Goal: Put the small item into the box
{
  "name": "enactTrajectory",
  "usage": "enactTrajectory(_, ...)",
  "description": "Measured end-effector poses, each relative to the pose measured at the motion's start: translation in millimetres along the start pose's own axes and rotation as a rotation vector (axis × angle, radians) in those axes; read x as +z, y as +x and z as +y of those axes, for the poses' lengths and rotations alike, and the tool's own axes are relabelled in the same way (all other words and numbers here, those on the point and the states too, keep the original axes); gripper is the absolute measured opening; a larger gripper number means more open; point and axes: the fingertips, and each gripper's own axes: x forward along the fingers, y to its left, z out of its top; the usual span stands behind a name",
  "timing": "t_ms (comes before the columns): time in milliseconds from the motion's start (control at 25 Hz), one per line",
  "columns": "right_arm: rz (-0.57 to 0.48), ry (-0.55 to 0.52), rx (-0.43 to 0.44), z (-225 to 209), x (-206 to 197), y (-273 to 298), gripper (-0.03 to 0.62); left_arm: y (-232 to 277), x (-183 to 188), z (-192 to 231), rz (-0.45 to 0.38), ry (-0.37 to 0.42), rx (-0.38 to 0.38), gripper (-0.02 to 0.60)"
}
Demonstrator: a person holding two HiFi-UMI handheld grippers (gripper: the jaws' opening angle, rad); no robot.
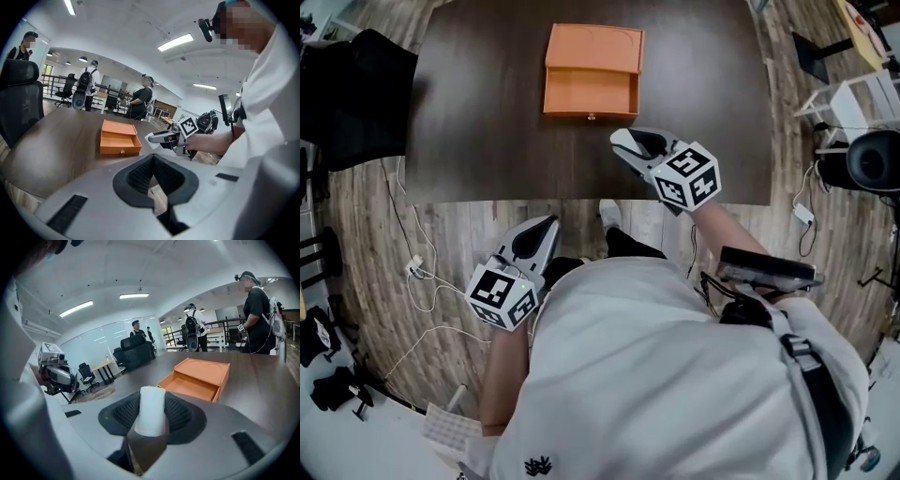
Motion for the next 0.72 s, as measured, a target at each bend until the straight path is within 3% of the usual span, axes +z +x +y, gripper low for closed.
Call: enactTrajectory(720,0.129,-0.055,-0.059,-99,30,135,0.16,-11,36,63,-0.029,-0.004,0.129,0.003)
